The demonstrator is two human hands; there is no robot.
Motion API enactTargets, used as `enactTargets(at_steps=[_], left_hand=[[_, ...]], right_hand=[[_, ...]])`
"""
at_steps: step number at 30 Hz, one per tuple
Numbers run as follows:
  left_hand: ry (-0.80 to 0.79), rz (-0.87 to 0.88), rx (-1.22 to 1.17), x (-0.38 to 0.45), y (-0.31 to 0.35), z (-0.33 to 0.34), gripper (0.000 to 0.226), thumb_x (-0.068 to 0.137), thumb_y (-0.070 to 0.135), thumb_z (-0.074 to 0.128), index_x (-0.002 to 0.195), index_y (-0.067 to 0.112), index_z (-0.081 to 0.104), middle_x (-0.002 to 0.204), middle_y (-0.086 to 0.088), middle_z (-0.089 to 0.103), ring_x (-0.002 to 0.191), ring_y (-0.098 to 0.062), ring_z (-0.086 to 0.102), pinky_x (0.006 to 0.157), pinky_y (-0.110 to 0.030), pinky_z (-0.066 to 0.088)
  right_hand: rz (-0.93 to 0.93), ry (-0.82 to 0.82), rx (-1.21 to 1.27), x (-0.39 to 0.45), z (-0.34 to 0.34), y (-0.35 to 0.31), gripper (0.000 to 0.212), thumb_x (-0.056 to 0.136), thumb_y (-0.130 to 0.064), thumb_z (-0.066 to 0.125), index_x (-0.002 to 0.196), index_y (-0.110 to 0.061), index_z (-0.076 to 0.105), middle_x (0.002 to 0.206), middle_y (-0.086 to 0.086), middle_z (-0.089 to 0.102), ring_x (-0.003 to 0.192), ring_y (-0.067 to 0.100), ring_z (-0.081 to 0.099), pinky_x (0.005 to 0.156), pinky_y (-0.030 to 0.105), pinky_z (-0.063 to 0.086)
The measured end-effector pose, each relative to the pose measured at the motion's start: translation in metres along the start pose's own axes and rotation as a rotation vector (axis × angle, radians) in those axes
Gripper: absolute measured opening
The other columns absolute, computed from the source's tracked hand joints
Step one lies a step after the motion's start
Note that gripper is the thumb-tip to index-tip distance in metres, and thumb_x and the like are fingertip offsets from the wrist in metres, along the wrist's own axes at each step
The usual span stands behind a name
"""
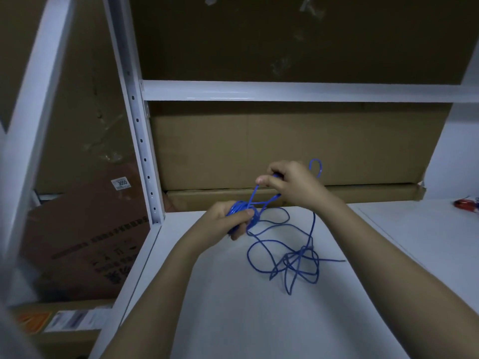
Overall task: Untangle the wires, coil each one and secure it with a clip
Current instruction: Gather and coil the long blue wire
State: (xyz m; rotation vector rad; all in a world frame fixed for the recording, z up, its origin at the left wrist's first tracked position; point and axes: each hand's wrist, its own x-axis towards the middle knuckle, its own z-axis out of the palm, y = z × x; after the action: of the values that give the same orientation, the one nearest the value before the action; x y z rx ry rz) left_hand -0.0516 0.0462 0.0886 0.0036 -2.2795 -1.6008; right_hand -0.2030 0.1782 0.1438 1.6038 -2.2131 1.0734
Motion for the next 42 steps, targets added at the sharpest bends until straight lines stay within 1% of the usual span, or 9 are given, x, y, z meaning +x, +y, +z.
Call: enactTargets(at_steps=[5, 11, 17, 21, 25, 28, 31, 36, 42], left_hand=[[-0.071, 0.033, -0.275, -0.01, 0.003, -0.006, 0.029, 0.077, 0.032, 0.059, 0.069, 0.006, 0.05, 0.049, 0.0, 0.051, 0.05, -0.012, 0.042, 0.056, -0.022, 0.036], [0.168, 0.02, -0.474, -0.007, -0.01, -0.01, 0.026, 0.087, 0.022, 0.055, 0.068, 0.011, 0.043, 0.044, 0.004, 0.036, 0.044, -0.009, 0.032, 0.049, -0.017, 0.033], [0.292, 0.091, -0.868, 0.004, -0.01, -0.009, 0.016, 0.089, 0.028, 0.042, 0.079, 0.016, 0.039, 0.05, 0.008, 0.029, 0.048, -0.006, 0.031, 0.055, -0.017, 0.035], [0.528, 0.138, -1.008, 0.018, -0.003, -0.021, 0.023, 0.102, 0.015, 0.036, 0.084, 0.011, 0.049, 0.069, 0.003, 0.055, 0.066, -0.009, 0.052, 0.076, -0.022, 0.043], [0.651, 0.061, -0.358, 0.032, -0.001, -0.013, 0.021, 0.103, 0.012, 0.038, 0.092, 0.012, 0.057, 0.085, 0.005, 0.064, 0.08, -0.005, 0.057, 0.078, -0.021, 0.042], [0.519, 0.076, 0.181, 0.033, -0.016, 0.002, 0.013, 0.102, 0.019, 0.041, 0.1, 0.011, 0.051, 0.093, 0.006, 0.059, 0.082, -0.008, 0.055, 0.076, -0.018, 0.042], [0.279, 0.048, 0.524, 0.03, -0.029, 0.003, 0.018, 0.098, 0.02, 0.048, 0.086, 0.012, 0.037, 0.069, -0.003, 0.047, 0.057, -0.018, 0.043, 0.059, -0.036, 0.039], [-0.043, -0.123, 0.86, 0.026, -0.025, 0.014, 0.037, 0.094, 0.024, 0.055, 0.072, 0.023, 0.024, 0.064, 0.001, 0.035, 0.056, -0.016, 0.034, 0.058, -0.032, 0.031], [0.159, -0.106, 0.804, 0.023, -0.025, 0.004, 0.038, 0.094, 0.032, 0.056, 0.07, 0.016, 0.031, 0.064, -0.002, 0.039, 0.062, -0.021, 0.04, 0.056, -0.032, 0.029]], right_hand=[[0.101, 0.047, 0.03, -0.01, 0.033, 0.013, 0.057, 0.081, -0.064, 0.05, 0.06, -0.011, 0.042, 0.051, -0.005, 0.033, 0.051, 0.011, 0.031, 0.054, 0.034, 0.028], [0.208, -0.129, 0.201, -0.034, 0.079, 0.037, 0.033, 0.098, -0.038, 0.046, 0.072, -0.022, 0.058, 0.067, 0.007, 0.057, 0.065, 0.023, 0.053, 0.068, 0.039, 0.045], [0.051, 0.217, -0.306, -0.046, 0.111, 0.037, 0.026, 0.084, -0.006, 0.044, 0.096, -0.013, 0.066, 0.086, 0.0, 0.062, 0.09, 0.021, 0.053, 0.103, 0.054, 0.027], [0.054, 0.14, -0.104, -0.056, 0.108, 0.041, 0.027, 0.095, -0.009, 0.042, 0.112, -0.01, 0.064, 0.1, 0.003, 0.067, 0.094, 0.025, 0.06, 0.087, 0.041, 0.045], [0.019, 0.005, -0.045, -0.067, 0.098, 0.035, 0.026, 0.101, -0.023, 0.038, 0.108, -0.015, 0.063, 0.091, -0.004, 0.066, 0.082, 0.016, 0.053, 0.072, 0.029, 0.042], [-0.01, -0.005, 0.06, -0.065, 0.091, 0.023, 0.03, 0.1, -0.026, 0.037, 0.101, -0.016, 0.065, 0.085, -0.011, 0.066, 0.077, 0.006, 0.051, 0.069, 0.013, 0.037], [0.141, 0.064, 0.22, -0.063, 0.083, 0.025, 0.024, 0.101, -0.014, 0.044, 0.095, -0.014, 0.067, 0.078, -0.015, 0.064, 0.072, 0.011, 0.056, 0.067, 0.017, 0.041], [0.33, 0.157, 0.145, -0.061, 0.081, 0.035, 0.023, 0.099, -0.014, 0.047, 0.097, -0.014, 0.07, 0.079, -0.004, 0.067, 0.073, 0.009, 0.058, 0.062, 0.014, 0.04], [0.496, 0.262, 0.016, -0.064, 0.068, 0.054, 0.025, 0.096, -0.033, 0.054, 0.1, -0.016, 0.071, 0.07, -0.008, 0.057, 0.073, 0.016, 0.057, 0.06, 0.025, 0.037]])
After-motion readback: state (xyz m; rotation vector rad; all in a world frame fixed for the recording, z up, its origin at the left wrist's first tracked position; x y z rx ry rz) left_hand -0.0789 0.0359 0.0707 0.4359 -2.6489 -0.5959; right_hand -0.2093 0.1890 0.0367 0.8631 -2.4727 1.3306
